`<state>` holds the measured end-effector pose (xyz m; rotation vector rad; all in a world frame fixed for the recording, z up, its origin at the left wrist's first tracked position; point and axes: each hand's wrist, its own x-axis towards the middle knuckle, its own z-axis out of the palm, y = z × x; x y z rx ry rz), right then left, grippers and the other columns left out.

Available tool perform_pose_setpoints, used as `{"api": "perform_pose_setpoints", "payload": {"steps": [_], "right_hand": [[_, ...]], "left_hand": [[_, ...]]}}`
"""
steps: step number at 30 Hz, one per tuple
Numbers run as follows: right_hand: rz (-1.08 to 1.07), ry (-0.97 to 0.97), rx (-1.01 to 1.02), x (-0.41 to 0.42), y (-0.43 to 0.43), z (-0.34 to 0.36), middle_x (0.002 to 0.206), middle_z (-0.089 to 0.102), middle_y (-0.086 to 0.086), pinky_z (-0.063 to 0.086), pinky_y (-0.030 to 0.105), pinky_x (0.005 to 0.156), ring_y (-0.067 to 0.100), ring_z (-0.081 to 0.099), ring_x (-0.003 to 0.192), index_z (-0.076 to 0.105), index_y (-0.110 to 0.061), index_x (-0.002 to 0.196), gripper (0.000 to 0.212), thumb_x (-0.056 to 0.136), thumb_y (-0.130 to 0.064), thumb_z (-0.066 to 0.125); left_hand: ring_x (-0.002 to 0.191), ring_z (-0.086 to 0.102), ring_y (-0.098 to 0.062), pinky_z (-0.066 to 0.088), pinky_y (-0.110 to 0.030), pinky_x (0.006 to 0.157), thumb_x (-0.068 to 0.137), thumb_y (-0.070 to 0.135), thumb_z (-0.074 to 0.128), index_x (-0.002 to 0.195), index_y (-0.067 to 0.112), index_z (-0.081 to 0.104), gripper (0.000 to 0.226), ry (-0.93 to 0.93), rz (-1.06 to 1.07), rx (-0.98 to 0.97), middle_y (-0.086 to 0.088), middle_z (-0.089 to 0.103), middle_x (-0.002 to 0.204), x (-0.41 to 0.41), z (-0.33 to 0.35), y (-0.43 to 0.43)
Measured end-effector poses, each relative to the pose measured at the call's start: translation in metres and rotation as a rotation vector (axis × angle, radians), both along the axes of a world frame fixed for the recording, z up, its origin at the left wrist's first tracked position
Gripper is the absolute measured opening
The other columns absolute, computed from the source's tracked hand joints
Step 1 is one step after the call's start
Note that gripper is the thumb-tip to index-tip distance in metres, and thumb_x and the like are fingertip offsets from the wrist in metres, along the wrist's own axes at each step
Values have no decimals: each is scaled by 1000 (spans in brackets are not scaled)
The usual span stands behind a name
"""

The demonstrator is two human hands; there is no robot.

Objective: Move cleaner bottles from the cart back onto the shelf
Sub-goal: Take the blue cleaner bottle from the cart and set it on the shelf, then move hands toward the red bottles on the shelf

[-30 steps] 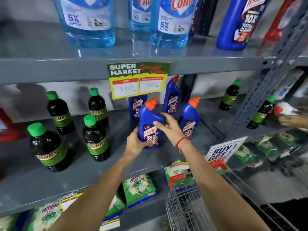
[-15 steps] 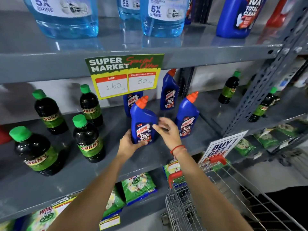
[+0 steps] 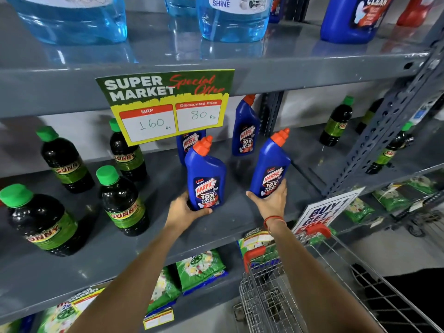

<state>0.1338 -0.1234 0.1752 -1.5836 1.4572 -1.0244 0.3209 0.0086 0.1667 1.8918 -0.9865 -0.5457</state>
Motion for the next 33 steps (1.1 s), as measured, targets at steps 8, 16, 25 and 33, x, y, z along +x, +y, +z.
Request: {"api": "perform_pose_setpoints", "payload": {"steps": [8,16,25,33], "right_hand": [[-53,-11,-13,6,-3,-1,134,44,19,40,38,101,32,45,123,22,-4,138,108,54,-24,86],[-70,-15,-18,5,-2,-1,128,47,18,41,35,97,31,48,117,26,-3,135,103,53,-20,85],[-29,6,-5,-1,4,-3,138,38,22,33,41,107,34,37,128,20,-2,140,110,54,-21,86],[-78,-121,-254,24,114,-22,109,51,28,40,32,91,40,55,100,55,2,110,42,73,-10,71]], "left_hand": [[84,64,-15,50,-28,81,53,23,88,101,11,62,56,17,-21,42,-7,73,101,0,0,-1],[92,66,-21,52,-37,88,53,29,88,101,13,61,57,-12,-23,54,-7,73,103,1,0,-2],[100,62,-21,46,-27,81,56,26,86,112,12,56,65,0,-20,62,-6,69,109,-3,1,3],[97,61,0,38,4,81,74,20,75,105,24,61,35,64,155,-154,7,68,105,-12,-6,112]]}}
